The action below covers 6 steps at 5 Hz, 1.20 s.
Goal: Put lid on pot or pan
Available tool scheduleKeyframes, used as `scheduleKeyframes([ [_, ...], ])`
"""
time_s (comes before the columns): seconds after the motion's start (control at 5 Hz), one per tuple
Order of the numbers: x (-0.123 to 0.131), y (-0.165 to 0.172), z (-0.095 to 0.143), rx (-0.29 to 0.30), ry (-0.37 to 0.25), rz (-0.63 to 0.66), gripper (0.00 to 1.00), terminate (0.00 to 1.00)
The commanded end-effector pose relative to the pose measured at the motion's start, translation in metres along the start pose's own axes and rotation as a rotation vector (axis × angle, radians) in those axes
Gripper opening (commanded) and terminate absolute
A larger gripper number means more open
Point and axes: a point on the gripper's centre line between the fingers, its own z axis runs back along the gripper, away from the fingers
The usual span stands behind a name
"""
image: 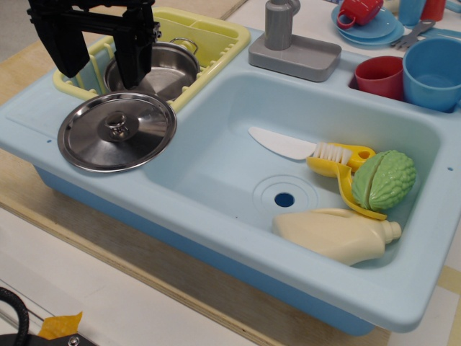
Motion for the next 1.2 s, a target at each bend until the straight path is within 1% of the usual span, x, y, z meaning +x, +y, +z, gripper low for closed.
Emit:
scheduleKeyframes([
  [0.0,0.0,0.0,0.0,0.0,0.0,0.0,1.0,0.0],
  [0.4,-0.008,-0.002,-0.022,-0.007,0.037,0.042,1.0,0.0],
  [1.0,-0.009,0.0,-0.04,-0.029,0.05,0.036,1.0,0.0],
])
